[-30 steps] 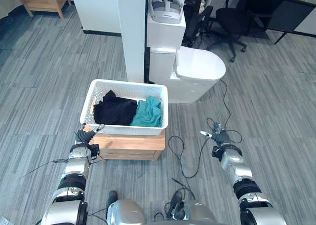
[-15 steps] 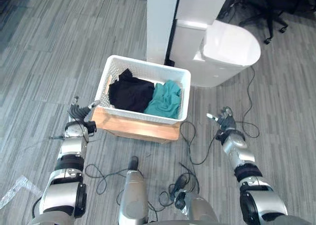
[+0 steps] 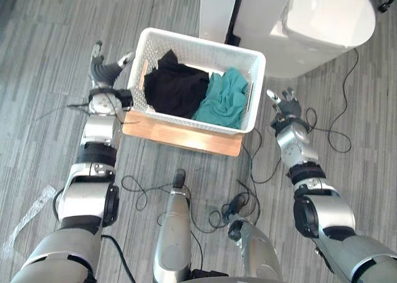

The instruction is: Pick up the laundry basket with both hands and put the clothes into the washing machine.

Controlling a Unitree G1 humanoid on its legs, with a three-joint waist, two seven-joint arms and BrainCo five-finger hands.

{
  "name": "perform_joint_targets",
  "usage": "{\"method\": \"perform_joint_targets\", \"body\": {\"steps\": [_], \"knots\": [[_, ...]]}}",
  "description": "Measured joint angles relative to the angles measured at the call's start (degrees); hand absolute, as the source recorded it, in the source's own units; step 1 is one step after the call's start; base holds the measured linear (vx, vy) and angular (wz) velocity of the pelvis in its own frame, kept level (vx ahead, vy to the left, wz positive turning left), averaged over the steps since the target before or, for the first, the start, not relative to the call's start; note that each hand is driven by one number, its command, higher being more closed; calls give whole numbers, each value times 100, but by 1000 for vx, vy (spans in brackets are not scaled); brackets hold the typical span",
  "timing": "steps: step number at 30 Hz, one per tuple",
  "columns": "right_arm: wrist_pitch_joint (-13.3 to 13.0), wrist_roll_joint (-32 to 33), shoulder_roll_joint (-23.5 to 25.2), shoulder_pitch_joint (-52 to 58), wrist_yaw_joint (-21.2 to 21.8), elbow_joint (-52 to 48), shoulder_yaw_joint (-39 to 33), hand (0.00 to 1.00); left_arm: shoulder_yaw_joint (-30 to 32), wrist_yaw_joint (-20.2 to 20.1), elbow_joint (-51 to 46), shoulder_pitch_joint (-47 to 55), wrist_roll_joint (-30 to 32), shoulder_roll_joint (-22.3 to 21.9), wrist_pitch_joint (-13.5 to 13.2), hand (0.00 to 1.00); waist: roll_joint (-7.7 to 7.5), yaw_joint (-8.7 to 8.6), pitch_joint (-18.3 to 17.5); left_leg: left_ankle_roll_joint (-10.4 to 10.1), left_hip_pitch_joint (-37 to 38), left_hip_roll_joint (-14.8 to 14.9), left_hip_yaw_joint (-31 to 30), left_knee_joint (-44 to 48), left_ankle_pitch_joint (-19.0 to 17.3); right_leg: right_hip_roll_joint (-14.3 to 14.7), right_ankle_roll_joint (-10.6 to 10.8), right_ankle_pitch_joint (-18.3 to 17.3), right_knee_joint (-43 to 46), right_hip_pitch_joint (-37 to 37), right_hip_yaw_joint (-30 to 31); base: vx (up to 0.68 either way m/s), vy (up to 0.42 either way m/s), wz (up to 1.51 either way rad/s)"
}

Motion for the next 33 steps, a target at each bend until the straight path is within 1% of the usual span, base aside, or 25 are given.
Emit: {"method": "perform_joint_targets", "body": {"steps": [2, 4, 6, 7, 9, 10, 11, 13, 14, 15, 16, 17, 18, 19, 22, 24, 25, 27, 31, 33], "knots": [[70, 26, 11, -336, 22, 72, 165, 0, -59, -171, 352, -489, -12, 0, 13, 0, -7, 6, 15, -22, -300, 63, -76, 93, 13, 68, -21, 22, -1, -215, -57, -20, -52, 0], [164, 142, 14, -493, 26, 167, 300, 0, -69, -252, 563, -794, -12, 2, 49, 0, -7, -4, 26, -67, -422, 86, -137, 95, 41, 98, -5, 48, -6, -294, -134, 3, -35, 4], [178, 260, 65, -575, 78, 181, 503, 0, -68, -253, 682, -1206, -2, 32, 101, 0, -39, 20, 44, -91, -523, 173, -179, 87, 55, 195, -30, 121, -81, -333, -214, 23, -52, 1], [178, 318, 83, -623, 101, 181, 554, 0, -66, -256, 698, -1292, 10, 75, 101, 0, -55, 20, 52, -103, -548, 197, -179, 80, 62, 218, -42, 130, -107, -350, -218, 19, -67, -12], [176, 455, 163, -944, 128, 179, 713, 0, 27, -311, 823, -1624, 133, 308, 122, 0, -100, 1, 80, -211, -678, 300, -150, 21, 134, 319, -73, 223, -221, -467, -233, 10, -71, -18], [172, 492, 164, -1026, 131, 178, 790, 0, 33, -374, 860, -1706, 216, 386, 135, 0, -115, 7, 97, -231, -679, 352, -136, -55, 177, 372, -91, 290, -282, -490, -235, 4, -72, -14], [174, 504, 168, -1083, 143, 178, 863, 0, 41, -418, 860, -1749, 308, 446, 139, 0, -149, -2, 117, -280, -678, 389, -124, -127, 235, 402, -88, 322, -329, -498, -255, 7, -83, -11], [176, 498, 158, -1180, 165, 178, 1026, 0, 57, -532, 896, -1843, 432, 498, 166, 0, -206, 5, 155, -314, -681, 473, -122, -198, 264, 486, -106, 334, -386, -501, -298, 14, -83, -4], [199, 439, 150, -1220, 226, 178, 1096, 0, 56, -627, 944, -1890, 519, 517, 188, 0, -240, -9, 172, -360, -681, 499, -125, -267, 318, 510, -117, 342, -400, -514, -329, 18, -73, -4], [284, 315, 129, -1274, 272, 184, 1235, 0, 46, -750, 1042, -1934, 584, 551, 235, 0, -274, -9, 190, -368, -697, 562, -130, -317, 340, 569, -148, 363, -403, -555, -347, 17, -65, -4], [316, 296, 127, -1305, 289, 187, 1292, 0, 42, -770, 1060, -1934, 635, 577, 247, 0, -281, -17, 193, -392, -727, 576, -140, -320, 354, 583, -150, 364, -402, -580, -356, 16, -49, -4], [414, 189, 111, -1397, 401, 267, 1331, 0, 9, -880, 1081, -1940, 751, 624, 279, 0, -289, -29, 202, -398, -785, 586, -178, -319, 364, 602, -157, 369, -402, -622, -396, 21, -35, -3], [450, 103, 81, -1454, 485, 370, 1351, 0, -17, -949, 1098, -1973, 848, 628, 302, 0, -306, -20, 219, -390, -806, 606, -179, -319, 370, 619, -178, 386, -402, -644, -410, 35, -30, -3], [540, 74, 21, -1486, 561, 468, 1456, 0, -54, -1023, 1153, -2083, 990, 679, 309, 0, -356, -5, 263, -389, -811, 624, -181, -319, 370, 636, -181, 387, -402, -645, -420, 43, -22, -4], [628, -111, -23, -1607, 774, 569, 1492, 0, -205, -1257, 1247, -2349, 1217, 953, 309, 0, -512, -29, 341, -389, -846, 653, -223, -310, 370, 672, -198, 400, -411, -653, -481, 33, -15, 1], [631, -136, -134, -1669, 869, 624, 1499, 0, -280, -1410, 1277, -2390, 1346, 1034, 309, 0, -526, -15, 348, -389, -922, 644, -268, -287, 370, 676, -198, 418, -437, -683, -522, 38, 1, 5], [630, -136, -201, -1676, 904, 623, 1554, 0, -348, -1513, 1301, -2389, 1395, 1098, 326, 0, -527, -17, 348, -389, -957, 653, -283, -277, 370, 702, -184, 498, -496, -690, -526, 34, 15, 1], [625, -134, -259, -1729, 917, 624, 1622, 0, -432, -1618, 1301, -2389, 1404, 1219, 347, 0, -536, -15, 353, -389, -1020, 647, -295, -251, 370, 715, -188, 534, -568, -702, -529, 16, 12, 0], [595, -123, -340, -1908, 988, 631, 1723, 0, -441, -1644, 1302, -2389, 1626, 1422, 347, 0, -548, -20, 359, -385, -1203, 664, -299, -161, 371, 756, -193, 589, -645, -813, -508, 13, 15, -9], [541, -76, -356, -1983, 1005, 643, 1834, 0, -439, -1743, 1301, -2388, 1848, 1552, 347, 0, -605, -21, 390, -384, -1255, 700, -286, -118, 370, 789, -231, 615, -686, -842, -504, 12, -6, -10]]}}
